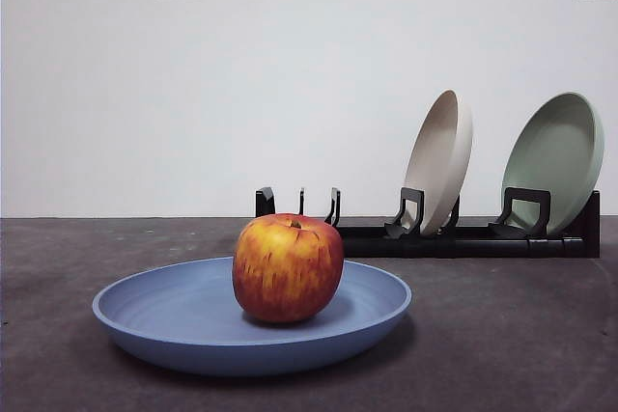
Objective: Take the blue plate from the plate rack,put the plate on the table,take the apple from the table,put the apple in the plate
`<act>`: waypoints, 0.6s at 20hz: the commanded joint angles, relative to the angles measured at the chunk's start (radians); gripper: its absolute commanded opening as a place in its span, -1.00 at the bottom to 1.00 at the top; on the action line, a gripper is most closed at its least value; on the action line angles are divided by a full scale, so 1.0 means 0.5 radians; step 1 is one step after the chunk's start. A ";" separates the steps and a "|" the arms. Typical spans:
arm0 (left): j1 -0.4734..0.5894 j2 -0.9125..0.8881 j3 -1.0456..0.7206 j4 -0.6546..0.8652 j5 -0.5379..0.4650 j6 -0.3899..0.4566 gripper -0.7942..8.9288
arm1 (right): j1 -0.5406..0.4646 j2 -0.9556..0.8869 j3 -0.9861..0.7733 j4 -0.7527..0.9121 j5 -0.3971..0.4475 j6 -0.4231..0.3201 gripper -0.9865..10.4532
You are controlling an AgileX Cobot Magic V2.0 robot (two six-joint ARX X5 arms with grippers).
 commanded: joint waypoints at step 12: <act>0.007 -0.477 -0.506 0.014 -0.094 -0.048 -0.84 | 0.001 0.004 -0.005 0.005 0.002 -0.005 -0.82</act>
